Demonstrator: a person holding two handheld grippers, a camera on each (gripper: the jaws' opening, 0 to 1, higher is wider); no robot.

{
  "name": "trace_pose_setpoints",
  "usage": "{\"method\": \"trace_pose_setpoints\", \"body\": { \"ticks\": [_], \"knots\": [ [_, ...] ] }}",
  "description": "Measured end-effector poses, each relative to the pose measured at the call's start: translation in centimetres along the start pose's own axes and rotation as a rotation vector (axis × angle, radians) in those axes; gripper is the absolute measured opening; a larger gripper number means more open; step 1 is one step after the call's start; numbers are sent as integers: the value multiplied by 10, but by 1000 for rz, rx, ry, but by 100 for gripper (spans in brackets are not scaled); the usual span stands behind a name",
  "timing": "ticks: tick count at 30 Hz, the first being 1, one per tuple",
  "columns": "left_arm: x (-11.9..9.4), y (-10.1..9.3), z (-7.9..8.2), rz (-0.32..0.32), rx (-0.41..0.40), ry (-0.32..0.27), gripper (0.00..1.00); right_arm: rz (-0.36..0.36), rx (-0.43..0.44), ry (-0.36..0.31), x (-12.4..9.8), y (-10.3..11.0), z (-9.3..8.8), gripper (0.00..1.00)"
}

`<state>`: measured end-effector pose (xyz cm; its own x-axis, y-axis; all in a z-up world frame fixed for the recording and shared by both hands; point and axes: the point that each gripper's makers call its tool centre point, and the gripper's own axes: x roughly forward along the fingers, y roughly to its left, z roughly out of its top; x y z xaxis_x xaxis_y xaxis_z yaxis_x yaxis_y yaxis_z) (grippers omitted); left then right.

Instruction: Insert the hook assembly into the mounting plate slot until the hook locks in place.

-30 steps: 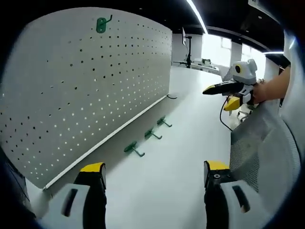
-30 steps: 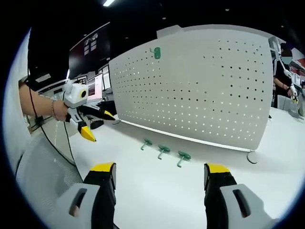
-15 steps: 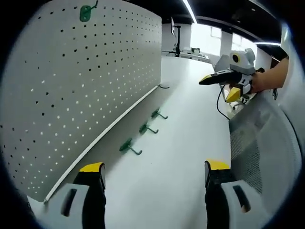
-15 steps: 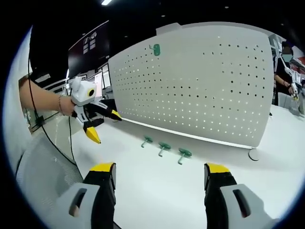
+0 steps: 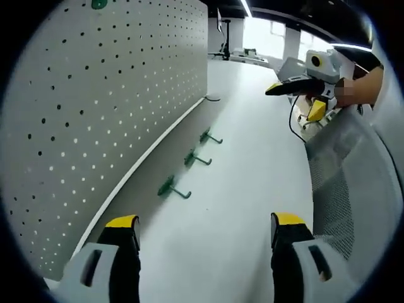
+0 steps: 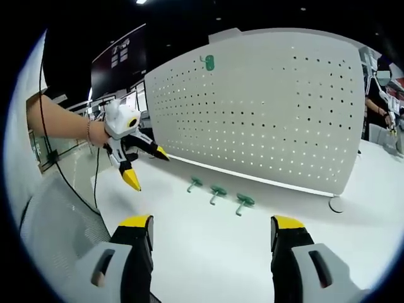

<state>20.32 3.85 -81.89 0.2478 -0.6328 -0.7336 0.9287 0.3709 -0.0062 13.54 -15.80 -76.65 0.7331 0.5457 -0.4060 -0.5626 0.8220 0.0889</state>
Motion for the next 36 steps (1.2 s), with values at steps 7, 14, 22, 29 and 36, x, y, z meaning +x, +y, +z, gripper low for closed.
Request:
{"method": "trace_pose_setpoints", "body": {
  "ticks": [7, 14, 22, 29, 36],
  "knots": [
    [8, 6, -9, -25, 22, 53, 88, -3, -2, 2, 0, 0, 0, 74],
    [13, 10, -12, -49, 46, 92, 88, -5, -2, 4, 0, -1, -1, 74],
    [21, 14, -14, -79, 92, 137, 88, -8, 0, 5, 0, -2, -1, 74],
    [28, 18, -11, -105, 128, 167, 88, -10, -1, 6, -1, -2, -2, 74],
    [36, 21, -11, -137, 190, 211, 88, -12, 1, 7, -1, -3, -2, 74]
  ]
}}
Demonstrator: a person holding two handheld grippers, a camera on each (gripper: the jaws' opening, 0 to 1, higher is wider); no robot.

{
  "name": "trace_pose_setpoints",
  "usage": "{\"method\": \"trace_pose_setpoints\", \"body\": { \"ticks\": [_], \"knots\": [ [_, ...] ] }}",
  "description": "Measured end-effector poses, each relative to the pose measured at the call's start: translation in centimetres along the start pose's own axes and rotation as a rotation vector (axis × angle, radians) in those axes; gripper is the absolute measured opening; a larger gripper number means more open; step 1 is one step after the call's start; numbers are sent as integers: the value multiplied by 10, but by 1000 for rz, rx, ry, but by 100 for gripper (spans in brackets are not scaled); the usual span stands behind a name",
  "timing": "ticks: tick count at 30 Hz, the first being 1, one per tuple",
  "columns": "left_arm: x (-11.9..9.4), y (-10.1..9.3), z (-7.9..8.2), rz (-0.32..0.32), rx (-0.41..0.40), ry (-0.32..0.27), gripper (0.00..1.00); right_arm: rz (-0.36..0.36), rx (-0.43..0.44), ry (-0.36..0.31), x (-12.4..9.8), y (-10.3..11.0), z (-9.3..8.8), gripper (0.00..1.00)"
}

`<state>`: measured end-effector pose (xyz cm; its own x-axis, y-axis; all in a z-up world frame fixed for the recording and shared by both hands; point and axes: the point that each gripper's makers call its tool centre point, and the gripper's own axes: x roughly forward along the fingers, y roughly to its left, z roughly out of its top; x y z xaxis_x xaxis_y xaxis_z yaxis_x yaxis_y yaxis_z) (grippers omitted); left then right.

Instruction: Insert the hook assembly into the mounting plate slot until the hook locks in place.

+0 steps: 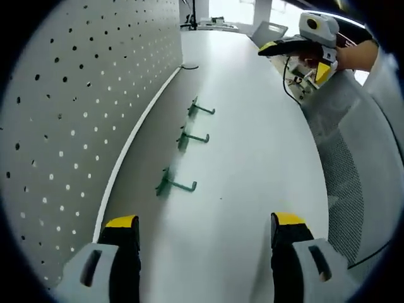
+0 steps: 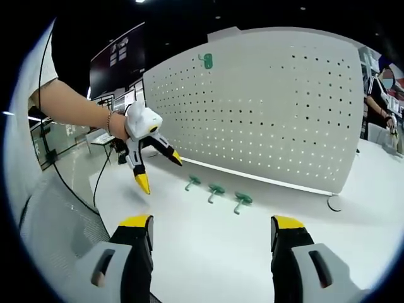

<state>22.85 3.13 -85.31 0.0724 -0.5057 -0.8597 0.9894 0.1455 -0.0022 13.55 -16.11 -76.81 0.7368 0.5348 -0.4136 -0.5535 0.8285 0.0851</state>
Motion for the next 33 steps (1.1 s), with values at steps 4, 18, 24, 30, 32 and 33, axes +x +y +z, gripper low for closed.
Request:
{"method": "trace_pose_setpoints", "body": {
  "ticks": [4, 18, 24, 30, 32, 33],
  "knots": [
    [3, 4, 2, -9, 19, 17, 88, 1, -3, 5, 0, 0, -1, 74],
    [19, 13, -4, -69, 104, 113, 86, -1, -3, 10, 1, 0, -2, 73],
    [26, 17, -9, -88, 105, 140, 86, -3, 22, 4, 0, -1, -1, 73],
    [32, 16, -10, -106, 123, 158, 86, 5, 19, 10, 1, 1, -3, 73],
    [33, 19, -8, -105, 130, 156, 86, 7, 17, 11, 2, 1, -3, 73],
    [33, 20, -7, -106, 127, 153, 86, 8, 17, 12, 2, 1, -3, 73]
  ]
}}
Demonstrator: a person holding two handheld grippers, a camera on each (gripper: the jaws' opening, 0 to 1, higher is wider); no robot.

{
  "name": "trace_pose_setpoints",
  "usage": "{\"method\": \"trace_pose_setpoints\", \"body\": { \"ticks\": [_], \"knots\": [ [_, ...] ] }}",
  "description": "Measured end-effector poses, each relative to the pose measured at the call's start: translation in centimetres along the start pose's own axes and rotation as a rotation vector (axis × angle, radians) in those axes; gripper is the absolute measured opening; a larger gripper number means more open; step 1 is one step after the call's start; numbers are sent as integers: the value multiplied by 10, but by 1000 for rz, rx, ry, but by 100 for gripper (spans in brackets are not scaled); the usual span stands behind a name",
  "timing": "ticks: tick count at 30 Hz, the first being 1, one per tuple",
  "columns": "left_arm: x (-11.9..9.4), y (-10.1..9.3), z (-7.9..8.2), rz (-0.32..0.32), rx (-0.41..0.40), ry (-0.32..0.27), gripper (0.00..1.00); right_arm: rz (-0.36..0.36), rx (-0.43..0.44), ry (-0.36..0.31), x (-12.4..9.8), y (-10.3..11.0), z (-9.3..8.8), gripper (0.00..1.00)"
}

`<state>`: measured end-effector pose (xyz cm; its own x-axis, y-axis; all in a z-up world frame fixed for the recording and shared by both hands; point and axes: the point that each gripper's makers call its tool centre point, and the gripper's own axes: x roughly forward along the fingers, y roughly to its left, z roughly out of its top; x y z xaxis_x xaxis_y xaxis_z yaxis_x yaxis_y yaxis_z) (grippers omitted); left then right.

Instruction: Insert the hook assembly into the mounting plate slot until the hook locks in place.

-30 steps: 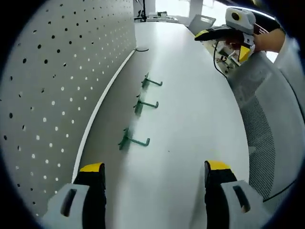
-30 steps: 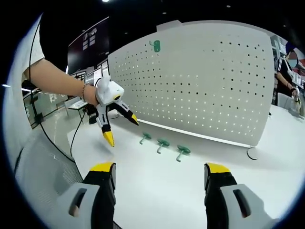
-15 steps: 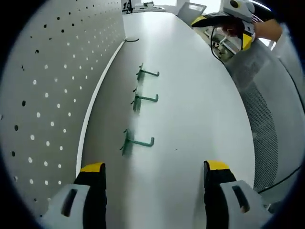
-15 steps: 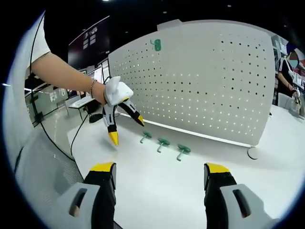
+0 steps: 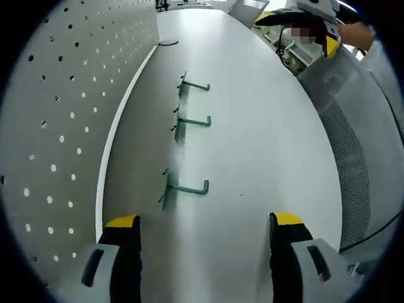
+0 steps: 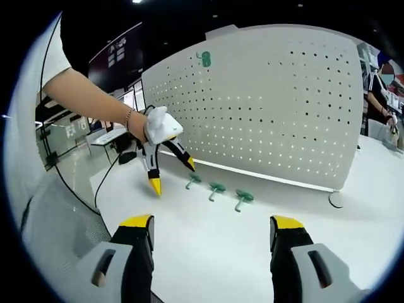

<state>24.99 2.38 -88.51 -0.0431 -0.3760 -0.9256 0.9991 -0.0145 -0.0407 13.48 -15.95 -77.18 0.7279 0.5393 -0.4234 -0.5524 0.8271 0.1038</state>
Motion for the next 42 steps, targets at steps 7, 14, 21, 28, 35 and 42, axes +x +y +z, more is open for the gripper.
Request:
{"method": "trace_pose_setpoints", "body": {
  "ticks": [7, 14, 21, 28, 35, 42],
  "knots": [
    [1, 2, 0, 14, 25, 12, 84, -4, 1, 0, -1, 0, 0, 72],
    [3, 5, 0, 30, 41, 18, 84, -1, -2, 5, 0, 0, -1, 72],
    [2, 5, 0, 30, 47, 26, 84, -7, -5, 1, -1, -1, 0, 71],
    [1, 8, 5, 31, 48, 3, 67, -4, -7, 1, 0, -1, 0, 71],
    [1, 13, 8, 48, 12, -10, 53, -4, -7, 2, 0, -1, 0, 71],
    [0, 16, 9, 57, -1, -16, 45, -6, -11, 1, 0, -1, 1, 71]
  ]
}}
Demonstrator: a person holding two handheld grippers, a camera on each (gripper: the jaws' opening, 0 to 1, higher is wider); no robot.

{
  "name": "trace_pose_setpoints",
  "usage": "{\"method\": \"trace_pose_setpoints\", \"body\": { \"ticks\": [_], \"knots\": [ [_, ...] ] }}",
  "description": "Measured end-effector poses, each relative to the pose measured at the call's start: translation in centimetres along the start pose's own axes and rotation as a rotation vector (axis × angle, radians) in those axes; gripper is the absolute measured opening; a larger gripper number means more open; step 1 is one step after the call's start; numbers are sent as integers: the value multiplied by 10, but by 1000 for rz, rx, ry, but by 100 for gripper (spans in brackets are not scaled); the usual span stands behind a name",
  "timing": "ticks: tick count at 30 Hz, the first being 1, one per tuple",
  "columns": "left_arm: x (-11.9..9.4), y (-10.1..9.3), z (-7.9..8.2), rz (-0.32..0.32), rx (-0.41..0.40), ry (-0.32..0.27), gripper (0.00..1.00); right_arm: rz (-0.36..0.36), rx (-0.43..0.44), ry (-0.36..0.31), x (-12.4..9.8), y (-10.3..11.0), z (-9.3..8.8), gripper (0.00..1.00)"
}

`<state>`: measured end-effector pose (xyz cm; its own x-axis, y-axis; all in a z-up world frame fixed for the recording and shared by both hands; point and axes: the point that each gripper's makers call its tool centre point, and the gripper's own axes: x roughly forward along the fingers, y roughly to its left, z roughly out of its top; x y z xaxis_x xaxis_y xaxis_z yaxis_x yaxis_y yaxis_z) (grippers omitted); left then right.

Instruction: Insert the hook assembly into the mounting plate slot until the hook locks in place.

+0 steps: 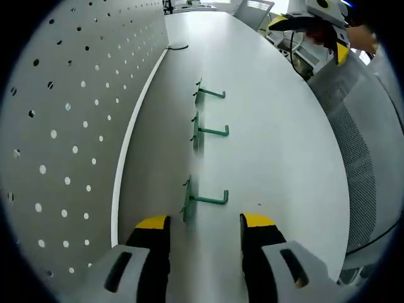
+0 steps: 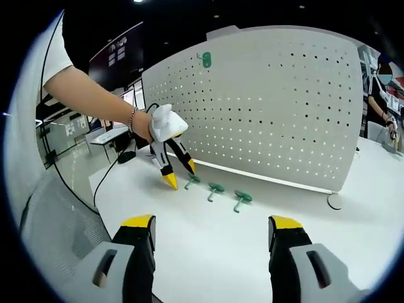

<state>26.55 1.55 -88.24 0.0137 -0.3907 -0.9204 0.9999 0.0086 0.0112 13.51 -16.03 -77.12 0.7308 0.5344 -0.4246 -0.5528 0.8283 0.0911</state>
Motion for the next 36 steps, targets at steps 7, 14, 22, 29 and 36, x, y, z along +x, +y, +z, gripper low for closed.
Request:
{"method": "trace_pose_setpoints", "body": {
  "ticks": [7, 14, 22, 29, 36],
  "knots": [
    [1, 1, 2, 10, -4, 0, 29, -1, 0, -3, 0, 0, 1, 70],
    [1, 4, 4, 25, -24, 1, 22, -2, -2, -2, 0, 0, 1, 70],
    [1, 8, 6, 48, -49, -10, 16, -5, -1, 1, -1, -2, 0, 69],
    [1, 13, 5, 71, -101, -4, 11, -6, 0, 2, 0, -2, 0, 69],
    [1, 13, 5, 79, -85, 3, 10, -6, 1, 1, 0, -2, 0, 69]
  ]
}}
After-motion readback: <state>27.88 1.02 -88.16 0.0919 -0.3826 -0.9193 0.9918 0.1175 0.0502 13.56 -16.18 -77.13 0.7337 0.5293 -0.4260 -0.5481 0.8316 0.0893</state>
